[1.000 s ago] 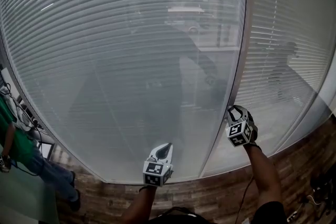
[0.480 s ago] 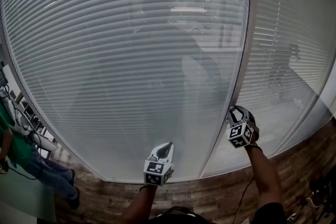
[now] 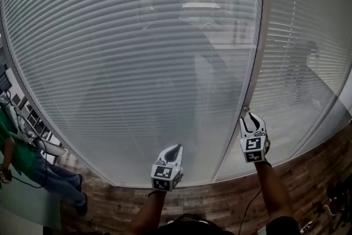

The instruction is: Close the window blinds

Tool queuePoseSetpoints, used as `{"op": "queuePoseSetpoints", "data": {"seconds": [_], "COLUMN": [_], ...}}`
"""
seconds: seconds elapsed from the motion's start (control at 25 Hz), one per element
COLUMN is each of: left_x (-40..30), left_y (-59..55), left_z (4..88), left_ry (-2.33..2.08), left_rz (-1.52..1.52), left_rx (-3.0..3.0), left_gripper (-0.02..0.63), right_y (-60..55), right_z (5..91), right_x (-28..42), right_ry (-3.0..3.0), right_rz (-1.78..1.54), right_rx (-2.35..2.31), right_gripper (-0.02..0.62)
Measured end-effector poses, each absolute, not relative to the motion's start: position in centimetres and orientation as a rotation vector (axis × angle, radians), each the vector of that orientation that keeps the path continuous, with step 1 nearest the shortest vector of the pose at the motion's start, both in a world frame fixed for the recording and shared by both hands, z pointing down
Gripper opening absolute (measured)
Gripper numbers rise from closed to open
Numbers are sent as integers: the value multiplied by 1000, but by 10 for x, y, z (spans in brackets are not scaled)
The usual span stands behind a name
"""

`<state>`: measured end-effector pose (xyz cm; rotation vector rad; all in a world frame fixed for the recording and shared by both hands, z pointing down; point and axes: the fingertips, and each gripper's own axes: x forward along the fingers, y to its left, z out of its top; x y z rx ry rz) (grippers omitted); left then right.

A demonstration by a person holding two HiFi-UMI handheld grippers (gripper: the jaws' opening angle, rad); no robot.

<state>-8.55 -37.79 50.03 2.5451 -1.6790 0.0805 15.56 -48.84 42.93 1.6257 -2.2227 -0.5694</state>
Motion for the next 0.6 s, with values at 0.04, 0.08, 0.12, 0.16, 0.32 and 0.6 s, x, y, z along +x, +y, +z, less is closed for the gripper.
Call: {"op": "queuePoseSetpoints", "data": {"seconds": [0.04,0.08,0.12,0.16,0.32,0.6], "left_x": [-85,-86,-87,-87,-82,-73], "left_y": [-377,-376,-376,-377,-376,-362], "left_z": [499,496,492,486,470,469], "left_ry": [-1682,-1693,-1709,-1724,-1758,-1834], "left_rz": [79,76,72,66,57,58], "left_rx": [2535,2525,2517,2517,2551,2517], "left_gripper": [-5,-5,-5,-5,-5,-5], "right_y": [-480,-471,-462,-455,-432,-409], "right_z": [425,421,417,414,408,409], "right_x": [152,147,142,138,121,122], "right_ry": [-2270,-2315,-2354,-2381,-2485,-2573], "right_rz": [-529,-484,-444,-421,-343,-232], "right_rx": [1648,1672,1693,1705,1681,1755], "right_gripper": [126,126,126,126,126,32]}}
